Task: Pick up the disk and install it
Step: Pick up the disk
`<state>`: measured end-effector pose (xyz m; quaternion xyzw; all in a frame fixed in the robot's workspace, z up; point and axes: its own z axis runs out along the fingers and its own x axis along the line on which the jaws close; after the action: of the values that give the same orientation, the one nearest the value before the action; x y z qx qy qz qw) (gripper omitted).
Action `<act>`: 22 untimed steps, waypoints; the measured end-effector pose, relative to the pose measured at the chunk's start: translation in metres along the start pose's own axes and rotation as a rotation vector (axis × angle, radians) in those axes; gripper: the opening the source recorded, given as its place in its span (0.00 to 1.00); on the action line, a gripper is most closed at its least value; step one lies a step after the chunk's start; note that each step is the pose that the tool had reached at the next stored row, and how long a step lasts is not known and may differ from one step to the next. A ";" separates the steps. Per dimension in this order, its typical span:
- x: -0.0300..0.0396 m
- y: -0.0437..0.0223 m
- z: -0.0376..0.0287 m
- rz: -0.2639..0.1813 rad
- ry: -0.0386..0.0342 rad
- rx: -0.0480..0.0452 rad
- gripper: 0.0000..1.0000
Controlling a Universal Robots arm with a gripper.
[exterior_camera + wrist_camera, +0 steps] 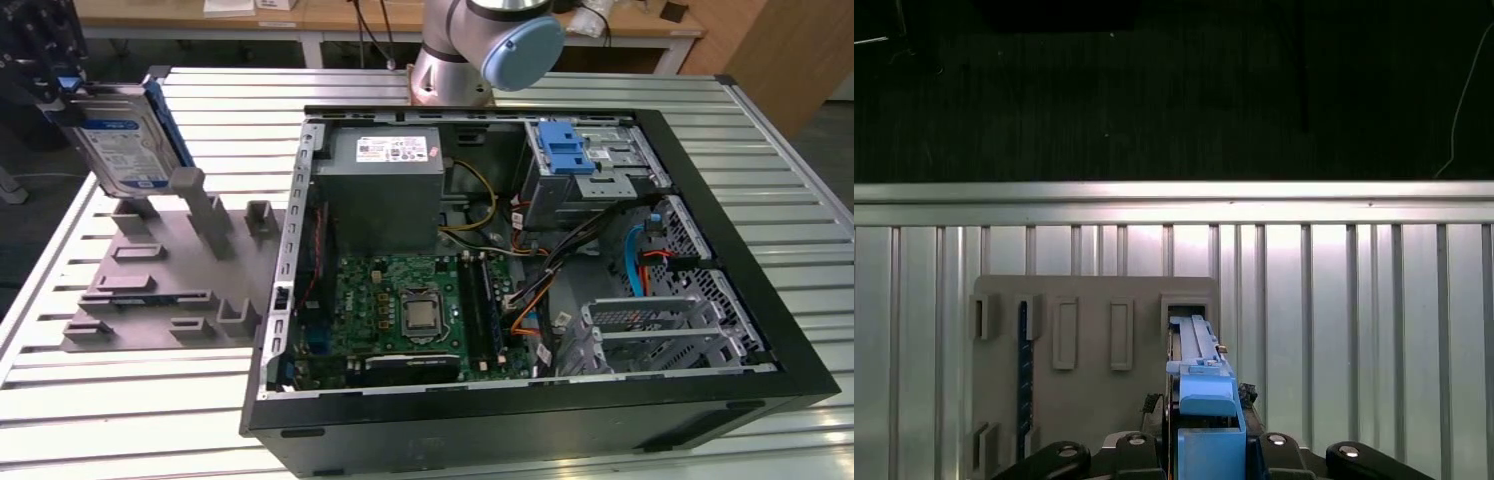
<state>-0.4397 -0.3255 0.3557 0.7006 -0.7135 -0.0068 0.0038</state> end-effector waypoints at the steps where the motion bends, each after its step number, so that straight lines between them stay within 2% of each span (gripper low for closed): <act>1: 0.0000 0.0000 -0.0005 0.000 0.0000 0.0000 0.36; 22: 0.0000 0.0003 -0.0131 0.000 0.0000 0.0002 0.36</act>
<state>-0.4398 -0.3256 0.3688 0.7007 -0.7135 -0.0067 0.0038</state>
